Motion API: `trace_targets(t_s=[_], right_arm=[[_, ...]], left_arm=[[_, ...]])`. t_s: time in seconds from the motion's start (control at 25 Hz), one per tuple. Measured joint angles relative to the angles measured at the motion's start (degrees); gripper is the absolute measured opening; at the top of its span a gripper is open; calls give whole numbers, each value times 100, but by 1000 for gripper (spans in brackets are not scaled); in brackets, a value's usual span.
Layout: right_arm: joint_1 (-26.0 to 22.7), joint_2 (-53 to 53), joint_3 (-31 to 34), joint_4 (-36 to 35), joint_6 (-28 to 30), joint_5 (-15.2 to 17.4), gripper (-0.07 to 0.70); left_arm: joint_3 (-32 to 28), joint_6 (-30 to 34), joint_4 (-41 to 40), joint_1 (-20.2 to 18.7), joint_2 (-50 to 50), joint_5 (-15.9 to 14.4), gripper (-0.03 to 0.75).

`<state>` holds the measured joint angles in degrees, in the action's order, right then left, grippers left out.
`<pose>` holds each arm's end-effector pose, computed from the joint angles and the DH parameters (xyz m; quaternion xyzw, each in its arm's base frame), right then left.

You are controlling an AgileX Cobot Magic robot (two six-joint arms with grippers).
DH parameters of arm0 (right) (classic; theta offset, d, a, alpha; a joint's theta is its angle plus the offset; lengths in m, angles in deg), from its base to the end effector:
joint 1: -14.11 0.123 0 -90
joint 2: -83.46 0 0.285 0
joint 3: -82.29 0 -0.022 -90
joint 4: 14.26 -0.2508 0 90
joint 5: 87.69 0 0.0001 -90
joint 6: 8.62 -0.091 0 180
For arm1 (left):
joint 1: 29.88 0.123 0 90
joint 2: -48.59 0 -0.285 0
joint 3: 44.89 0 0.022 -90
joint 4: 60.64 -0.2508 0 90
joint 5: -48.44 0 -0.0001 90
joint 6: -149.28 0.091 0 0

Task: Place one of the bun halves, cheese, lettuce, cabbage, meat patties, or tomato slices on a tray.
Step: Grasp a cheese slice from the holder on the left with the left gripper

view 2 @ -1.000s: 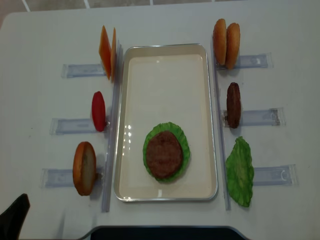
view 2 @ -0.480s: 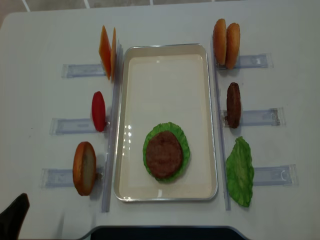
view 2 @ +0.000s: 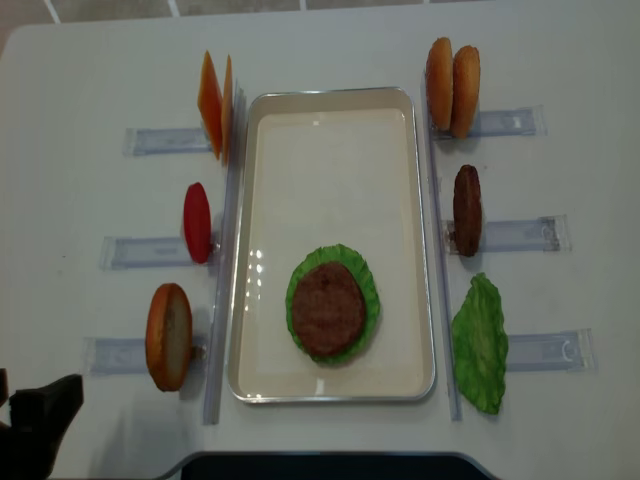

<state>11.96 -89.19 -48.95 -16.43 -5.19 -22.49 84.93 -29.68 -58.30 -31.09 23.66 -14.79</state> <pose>-0.0089 0.0035 0.2702 -0.0112 0.8715 -0.0050 0.4903 0.0386 -0.0041 0.2609 0.0162 0.9343 -0.0208 0.3555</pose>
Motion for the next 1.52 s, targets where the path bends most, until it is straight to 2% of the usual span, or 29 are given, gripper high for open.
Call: trace_targets(t_s=[0.36, 0.68, 1.0, 1.52], right_arm=[[0, 0, 0, 0, 0, 0, 535], [0, 0, 0, 0, 0, 0, 535], [0, 0, 0, 0, 0, 0, 535], [0, 0, 0, 0, 0, 0, 535]], left_arm=[[299, -1, -43, 0, -945, 364, 692], [756, -134, -155, 0, -2252, 719, 692], [1534, -151, -155, 0, -3778, 809, 692], [2966, -157, -155, 0, -5631, 875, 692]])
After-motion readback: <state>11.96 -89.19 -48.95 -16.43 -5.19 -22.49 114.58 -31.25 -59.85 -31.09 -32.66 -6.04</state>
